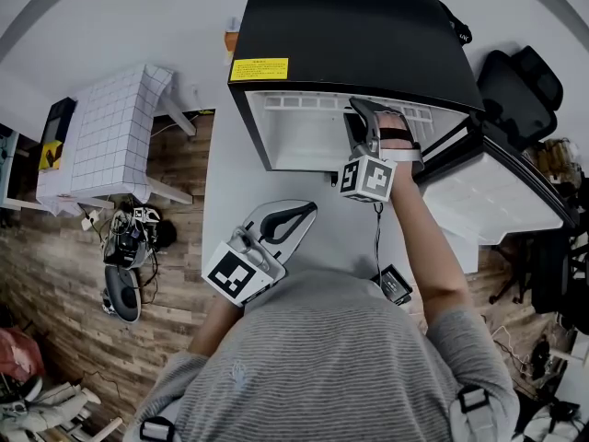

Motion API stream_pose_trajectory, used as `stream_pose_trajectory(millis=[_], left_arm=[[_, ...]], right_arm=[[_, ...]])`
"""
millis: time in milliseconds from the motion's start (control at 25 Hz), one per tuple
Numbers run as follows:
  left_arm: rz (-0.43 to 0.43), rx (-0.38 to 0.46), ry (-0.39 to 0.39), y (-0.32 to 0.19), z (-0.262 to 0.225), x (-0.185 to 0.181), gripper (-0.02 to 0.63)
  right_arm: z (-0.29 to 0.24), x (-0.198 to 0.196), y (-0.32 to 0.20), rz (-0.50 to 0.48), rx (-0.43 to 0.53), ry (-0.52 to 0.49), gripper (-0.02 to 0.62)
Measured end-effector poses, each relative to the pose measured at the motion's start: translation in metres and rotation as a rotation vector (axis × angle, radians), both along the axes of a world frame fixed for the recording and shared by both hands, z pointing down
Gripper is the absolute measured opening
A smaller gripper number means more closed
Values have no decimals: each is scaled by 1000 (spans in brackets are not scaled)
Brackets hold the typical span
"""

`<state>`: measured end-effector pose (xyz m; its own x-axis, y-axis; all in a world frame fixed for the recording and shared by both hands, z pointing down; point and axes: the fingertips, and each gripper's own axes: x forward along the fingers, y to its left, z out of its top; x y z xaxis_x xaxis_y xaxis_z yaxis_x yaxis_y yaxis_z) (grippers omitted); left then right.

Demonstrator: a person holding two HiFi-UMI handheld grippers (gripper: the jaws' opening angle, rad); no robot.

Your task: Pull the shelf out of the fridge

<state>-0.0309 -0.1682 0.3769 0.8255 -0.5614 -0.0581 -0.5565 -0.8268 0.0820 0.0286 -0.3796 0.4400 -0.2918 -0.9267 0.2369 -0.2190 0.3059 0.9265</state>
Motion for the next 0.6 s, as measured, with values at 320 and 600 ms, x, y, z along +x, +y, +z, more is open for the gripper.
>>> stream_pose_trajectory(millis=[320,600], left_arm=[[5,-5,-4,-1,4,3,12],[5,6,0,-3,-3,5,12]], right_arm=[[0,5,-16,55,37,81,101],[0,4,-27,61,38,102,101]])
